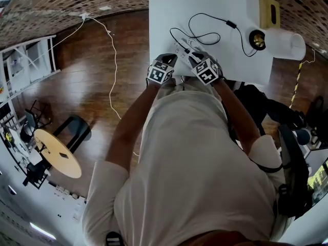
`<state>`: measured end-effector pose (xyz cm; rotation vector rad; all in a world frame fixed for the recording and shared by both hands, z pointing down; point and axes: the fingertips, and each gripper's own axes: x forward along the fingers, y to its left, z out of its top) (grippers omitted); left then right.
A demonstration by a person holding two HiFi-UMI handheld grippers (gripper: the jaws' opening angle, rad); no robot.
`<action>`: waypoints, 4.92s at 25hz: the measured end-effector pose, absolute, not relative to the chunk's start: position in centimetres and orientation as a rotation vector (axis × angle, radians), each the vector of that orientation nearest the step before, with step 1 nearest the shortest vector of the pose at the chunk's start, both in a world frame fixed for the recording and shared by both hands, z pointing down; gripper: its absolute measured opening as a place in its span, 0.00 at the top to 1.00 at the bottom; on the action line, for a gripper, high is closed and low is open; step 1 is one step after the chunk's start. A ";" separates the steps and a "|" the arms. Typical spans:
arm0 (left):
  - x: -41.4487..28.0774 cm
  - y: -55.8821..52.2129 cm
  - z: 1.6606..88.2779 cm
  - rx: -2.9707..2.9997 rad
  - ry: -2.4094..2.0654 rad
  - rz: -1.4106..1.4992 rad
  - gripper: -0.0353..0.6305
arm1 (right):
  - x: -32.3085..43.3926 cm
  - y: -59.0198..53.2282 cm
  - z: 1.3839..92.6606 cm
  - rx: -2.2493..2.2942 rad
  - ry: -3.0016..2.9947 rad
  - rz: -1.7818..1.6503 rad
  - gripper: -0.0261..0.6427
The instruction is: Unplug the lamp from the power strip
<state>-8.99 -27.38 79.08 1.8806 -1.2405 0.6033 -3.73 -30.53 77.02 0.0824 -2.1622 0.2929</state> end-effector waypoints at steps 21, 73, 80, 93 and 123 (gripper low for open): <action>-7.9 -30.8 86.2 2.009 -0.997 0.857 0.94 | -6.3 -30.8 84.1 0.007 -1.927 0.204 0.87; -10.1 -29.4 74.9 1.839 -1.319 0.314 0.94 | 3.8 -40.5 82.5 0.156 -1.822 0.421 0.87; -11.5 -26.7 71.2 1.759 -1.396 0.145 0.94 | 3.0 -42.5 80.2 0.315 -1.994 0.519 0.74; -13.6 -27.7 64.5 1.831 -1.414 -0.085 0.94 | 4.0 -40.9 68.1 0.625 -2.421 0.458 0.71; -26.4 -11.2 57.8 2.052 -1.446 -0.095 0.94 | -11.8 -19.1 61.0 0.672 -2.450 0.147 0.74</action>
